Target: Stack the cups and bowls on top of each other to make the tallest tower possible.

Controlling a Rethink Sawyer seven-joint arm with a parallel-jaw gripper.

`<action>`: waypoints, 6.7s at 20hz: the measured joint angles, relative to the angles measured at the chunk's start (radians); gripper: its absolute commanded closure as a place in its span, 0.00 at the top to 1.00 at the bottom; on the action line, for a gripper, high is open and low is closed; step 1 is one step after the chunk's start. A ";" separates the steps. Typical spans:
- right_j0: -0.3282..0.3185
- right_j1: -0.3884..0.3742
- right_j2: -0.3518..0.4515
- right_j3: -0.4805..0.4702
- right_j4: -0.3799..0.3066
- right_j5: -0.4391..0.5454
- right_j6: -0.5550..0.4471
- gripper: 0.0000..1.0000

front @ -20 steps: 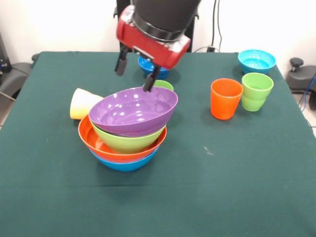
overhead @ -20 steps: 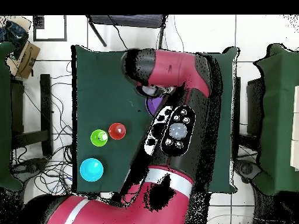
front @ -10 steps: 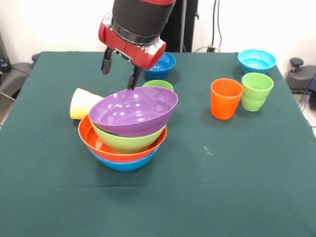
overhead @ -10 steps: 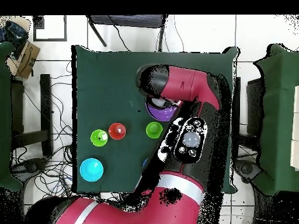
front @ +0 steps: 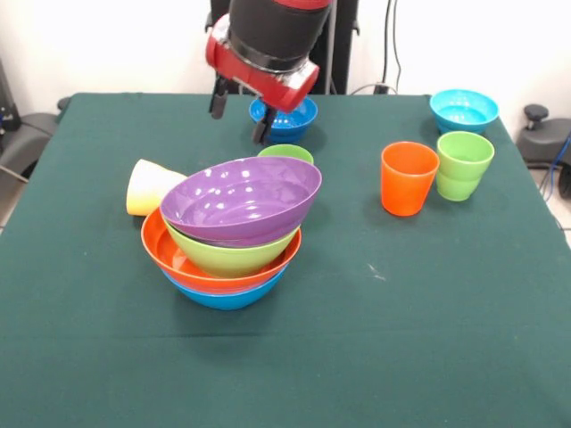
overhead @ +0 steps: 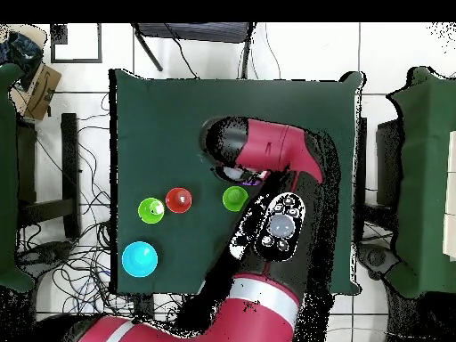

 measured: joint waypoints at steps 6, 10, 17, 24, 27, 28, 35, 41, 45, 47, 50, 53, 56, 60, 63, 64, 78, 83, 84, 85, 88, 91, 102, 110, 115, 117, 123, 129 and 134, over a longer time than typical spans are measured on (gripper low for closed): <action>0.044 -0.063 -0.014 0.077 0.013 0.000 0.000 1.00; 0.065 -0.092 -0.025 0.106 0.031 0.000 0.004 1.00; 0.083 -0.109 -0.040 0.123 0.059 0.000 0.021 1.00; 0.086 -0.100 -0.044 0.136 0.083 0.000 0.031 1.00; 0.086 -0.095 -0.045 0.152 0.084 0.000 0.031 1.00; 0.086 -0.093 -0.045 0.156 0.084 0.000 0.031 1.00; 0.089 -0.069 -0.049 0.188 0.084 0.000 0.032 1.00; 0.096 -0.037 -0.053 0.214 0.084 -0.012 0.034 1.00; 0.104 -0.022 -0.054 0.235 0.084 -0.047 0.045 1.00; 0.110 -0.012 -0.054 0.248 0.085 -0.078 0.057 1.00; 0.117 0.009 -0.054 0.265 0.087 -0.125 0.083 1.00; 0.118 0.033 -0.054 0.278 0.087 -0.168 0.105 1.00; 0.118 0.051 -0.054 0.283 0.088 -0.188 0.111 1.00; 0.118 0.092 -0.054 0.298 0.088 -0.221 0.111 1.00; 0.118 0.101 -0.054 0.306 0.088 -0.223 0.111 1.00; 0.118 0.104 -0.054 0.311 0.088 -0.223 0.111 1.00; 0.142 0.109 -0.054 0.375 0.098 -0.223 0.111 1.00; 0.157 0.124 -0.054 0.378 0.117 -0.227 0.111 1.00; 0.158 0.129 -0.054 0.378 0.122 -0.231 0.111 1.00; 0.158 0.140 -0.054 0.378 0.132 -0.240 0.111 1.00; 0.158 0.160 -0.054 0.378 0.147 -0.258 0.111 1.00; 0.158 0.178 -0.054 0.378 0.158 -0.275 0.111 1.00; 0.158 0.216 -0.054 0.378 0.176 -0.301 0.111 1.00; 0.159 0.223 -0.055 0.378 0.178 -0.301 0.111 0.00; 0.163 0.224 -0.055 0.379 0.178 -0.301 0.111 0.00; 0.167 0.224 -0.056 0.379 0.180 -0.301 0.111 0.00; 0.177 0.224 -0.056 0.381 0.187 -0.301 0.111 0.00; 0.197 0.217 -0.063 0.384 0.187 -0.301 0.111 0.00; 0.223 0.184 -0.084 0.388 0.186 -0.294 0.111 0.00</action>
